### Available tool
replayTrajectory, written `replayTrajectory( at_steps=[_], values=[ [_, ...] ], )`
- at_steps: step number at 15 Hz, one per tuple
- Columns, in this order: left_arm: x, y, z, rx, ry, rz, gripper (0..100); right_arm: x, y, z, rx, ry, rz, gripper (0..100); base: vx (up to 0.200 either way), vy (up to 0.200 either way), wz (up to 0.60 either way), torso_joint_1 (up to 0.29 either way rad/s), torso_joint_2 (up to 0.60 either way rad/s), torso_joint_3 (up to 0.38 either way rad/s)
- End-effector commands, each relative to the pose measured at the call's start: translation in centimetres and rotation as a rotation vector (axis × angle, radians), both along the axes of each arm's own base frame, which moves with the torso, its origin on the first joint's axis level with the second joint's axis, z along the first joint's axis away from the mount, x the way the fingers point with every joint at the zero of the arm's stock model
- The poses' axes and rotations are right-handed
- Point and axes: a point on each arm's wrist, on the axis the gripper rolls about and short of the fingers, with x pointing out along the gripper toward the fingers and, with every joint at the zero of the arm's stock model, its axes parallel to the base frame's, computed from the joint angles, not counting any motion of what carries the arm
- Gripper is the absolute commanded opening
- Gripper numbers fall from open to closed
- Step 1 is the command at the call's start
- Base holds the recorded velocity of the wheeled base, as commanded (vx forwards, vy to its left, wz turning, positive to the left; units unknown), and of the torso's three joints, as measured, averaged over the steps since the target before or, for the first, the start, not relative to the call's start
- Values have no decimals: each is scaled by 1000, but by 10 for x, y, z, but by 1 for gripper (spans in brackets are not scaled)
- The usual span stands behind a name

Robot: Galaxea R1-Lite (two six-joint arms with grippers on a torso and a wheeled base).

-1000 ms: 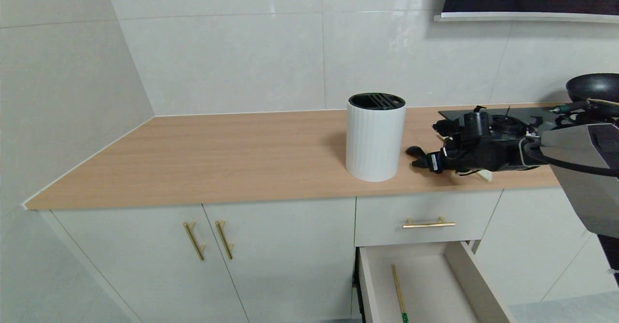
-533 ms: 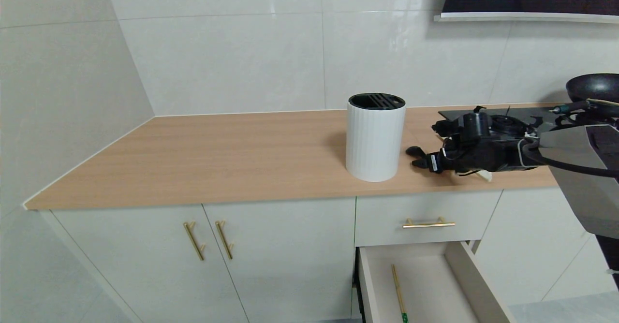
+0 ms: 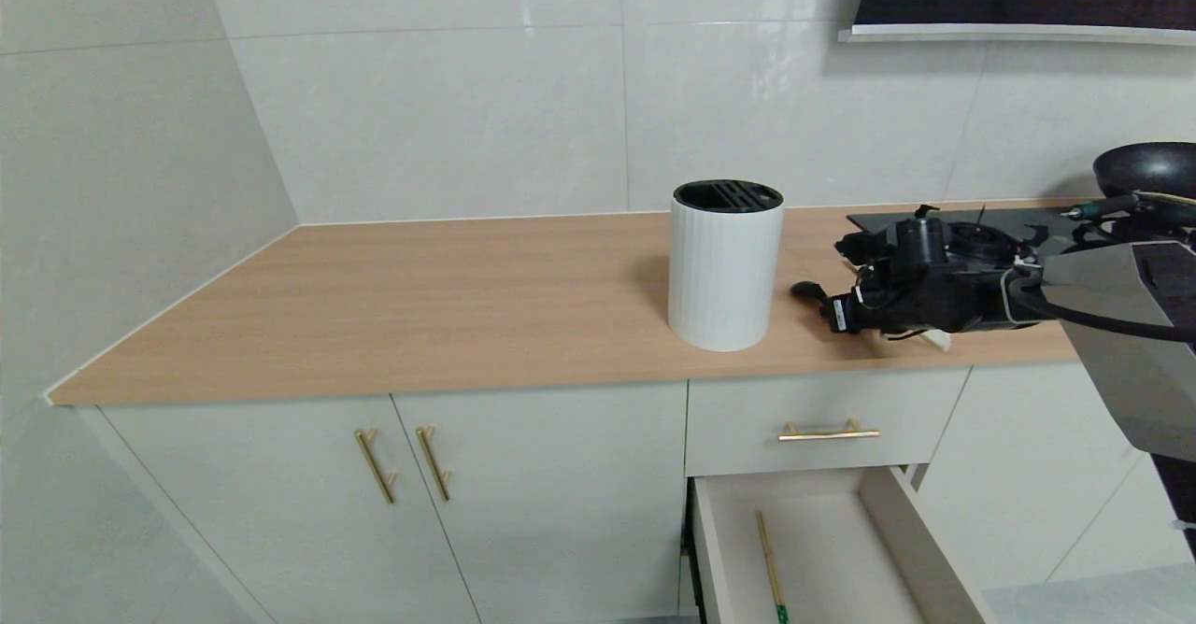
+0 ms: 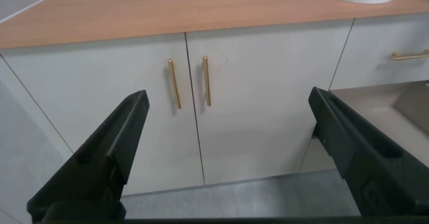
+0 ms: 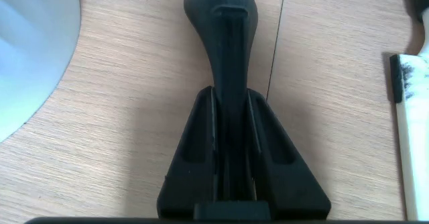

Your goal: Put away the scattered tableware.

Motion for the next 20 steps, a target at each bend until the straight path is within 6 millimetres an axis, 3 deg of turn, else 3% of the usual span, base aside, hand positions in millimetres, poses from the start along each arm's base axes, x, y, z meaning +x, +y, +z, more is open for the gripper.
replayTrajectory(
  at_steps=[1,4,7,11,17,20],
  values=[
    [0,0,0,0,1,0,100,0,0,-1,1,3,1,0,0,0,0,0,0,0],
    [0,0,0,0,3,0,100,-2,-2,10,6,-16,-4,0,0,0,0,0,0,0],
    [0,0,0,0,1,0,100,-24,-15,45,27,-40,-36,0,0,0,0,0,0,0],
    [0,0,0,0,1,0,100,-98,-38,96,53,-31,-91,0,0,0,0,0,0,0],
    [0,0,0,0,3,0,100,-230,-35,108,103,69,-46,0,0,0,0,0,0,0],
    [0,0,0,0,1,0,100,-273,-33,100,79,86,-24,0,0,0,0,0,0,0]
  ],
)
